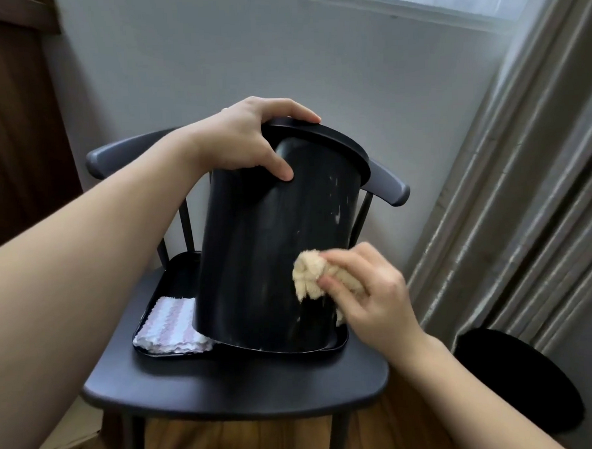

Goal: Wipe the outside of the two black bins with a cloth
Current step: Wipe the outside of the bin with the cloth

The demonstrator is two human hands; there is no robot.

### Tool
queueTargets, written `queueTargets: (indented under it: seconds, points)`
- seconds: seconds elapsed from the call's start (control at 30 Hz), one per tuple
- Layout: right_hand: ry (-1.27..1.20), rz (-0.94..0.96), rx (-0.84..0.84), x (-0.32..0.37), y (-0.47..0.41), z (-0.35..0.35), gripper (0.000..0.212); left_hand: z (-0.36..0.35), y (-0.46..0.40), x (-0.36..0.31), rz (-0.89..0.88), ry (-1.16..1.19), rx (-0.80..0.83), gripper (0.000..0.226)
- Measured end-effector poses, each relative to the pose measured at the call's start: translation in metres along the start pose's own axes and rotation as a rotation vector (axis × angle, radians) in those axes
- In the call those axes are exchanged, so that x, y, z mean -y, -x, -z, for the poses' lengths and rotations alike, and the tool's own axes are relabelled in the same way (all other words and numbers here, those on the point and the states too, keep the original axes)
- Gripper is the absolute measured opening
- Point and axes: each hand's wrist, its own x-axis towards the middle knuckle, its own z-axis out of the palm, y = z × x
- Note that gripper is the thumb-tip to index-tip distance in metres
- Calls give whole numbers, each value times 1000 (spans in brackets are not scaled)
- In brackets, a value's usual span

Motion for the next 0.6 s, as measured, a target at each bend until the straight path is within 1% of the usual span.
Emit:
queueTargets:
  seconds: [0.07, 0.13, 0.2, 0.3, 0.37, 0.43, 0.53, 0.6]
  points:
    - [-16, 77, 109, 0, 19, -1, 23, 2, 0, 2, -3, 4, 3, 74]
    - [-6, 109, 147, 0, 22, -1, 23, 3, 1, 3, -6, 9, 1, 74]
    - [1, 64, 89, 0, 11, -1, 23, 4, 1, 4, -3, 14, -6, 74]
    - [16, -90, -77, 4, -14, -3, 23, 3, 1, 4, -2, 21, -8, 74]
    - [8, -115, -96, 8, -19, -7, 23, 1, 0, 4, -1, 19, -6, 74]
    - [-17, -68, -45, 10, -9, -9, 23, 1, 0, 3, 3, 20, -6, 74]
    - [-58, 17, 77, 8, 14, -10, 22, 2, 0, 4, 11, 21, -18, 74]
    - [-60, 58, 118, 6, 23, -8, 22, 2, 1, 3, 15, 24, -19, 73]
